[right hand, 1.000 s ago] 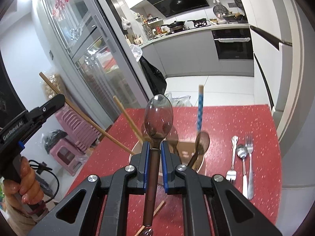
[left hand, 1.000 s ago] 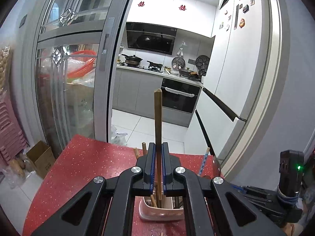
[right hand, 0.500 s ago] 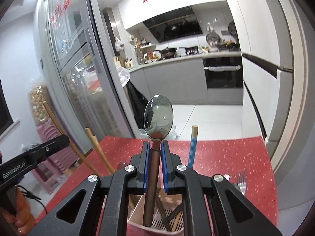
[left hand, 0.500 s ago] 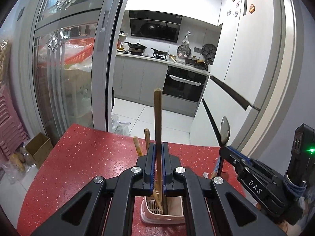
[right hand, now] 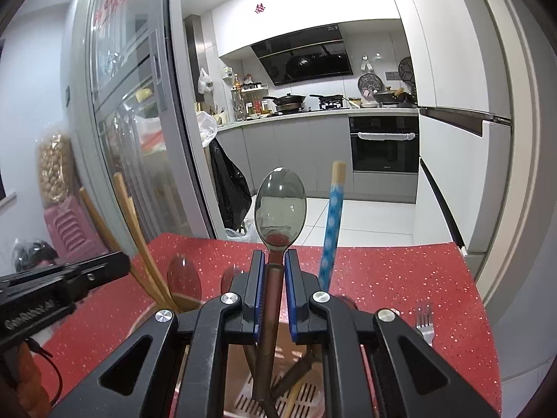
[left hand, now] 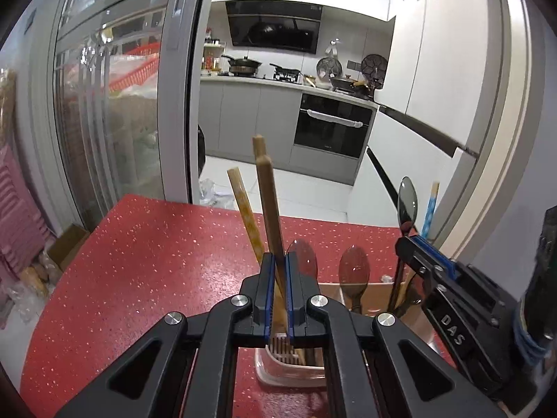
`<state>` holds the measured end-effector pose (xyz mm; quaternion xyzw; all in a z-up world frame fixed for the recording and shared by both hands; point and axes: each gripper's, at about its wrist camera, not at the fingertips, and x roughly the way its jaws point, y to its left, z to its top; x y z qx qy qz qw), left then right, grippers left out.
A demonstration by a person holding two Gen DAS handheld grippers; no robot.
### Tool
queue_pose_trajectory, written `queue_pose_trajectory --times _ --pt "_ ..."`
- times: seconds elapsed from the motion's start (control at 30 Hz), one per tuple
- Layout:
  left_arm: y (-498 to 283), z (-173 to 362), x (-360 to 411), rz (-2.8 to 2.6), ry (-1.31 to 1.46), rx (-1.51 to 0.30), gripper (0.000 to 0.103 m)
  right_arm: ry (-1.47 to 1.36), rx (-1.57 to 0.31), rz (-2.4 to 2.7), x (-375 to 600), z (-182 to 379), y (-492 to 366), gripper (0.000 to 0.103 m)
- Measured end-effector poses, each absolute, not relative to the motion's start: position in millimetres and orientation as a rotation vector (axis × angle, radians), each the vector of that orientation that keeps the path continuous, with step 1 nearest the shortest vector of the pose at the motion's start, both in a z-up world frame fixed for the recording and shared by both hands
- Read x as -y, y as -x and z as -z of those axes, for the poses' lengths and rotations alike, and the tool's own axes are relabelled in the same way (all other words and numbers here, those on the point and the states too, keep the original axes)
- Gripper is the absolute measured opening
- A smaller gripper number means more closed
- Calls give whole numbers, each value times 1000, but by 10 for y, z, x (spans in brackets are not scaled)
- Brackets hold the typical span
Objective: Organize utensils
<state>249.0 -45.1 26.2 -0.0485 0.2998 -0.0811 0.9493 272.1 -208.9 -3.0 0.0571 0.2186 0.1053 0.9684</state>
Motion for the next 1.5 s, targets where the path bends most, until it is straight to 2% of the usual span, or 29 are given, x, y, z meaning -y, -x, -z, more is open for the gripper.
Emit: queue_pose_trajectory --times 0.47,0.53,0.6,0.63,1.03,1.5 --pt "-2363 -181 449 166 58 -623 29 -100 -524 -248 2160 147 -2531 13" --pt "-2361 -166 415 163 70 -634 29 -112 -538 -259 2179 146 -2521 18" --pt "-2363 -152 378 160 85 -645 29 -128 -555 -269 2201 141 -2513 40" --pt "-2368 -147 360 156 89 -652 29 -138 -556 -269 2219 130 -2501 42" --pt "-2302 -110 258 122 86 -692 29 -202 -576 -269 2328 19 -2303 44" --pt "-1805 8 161 130 80 -755 30 -229 -660 -308 2254 -22 -1803 62"
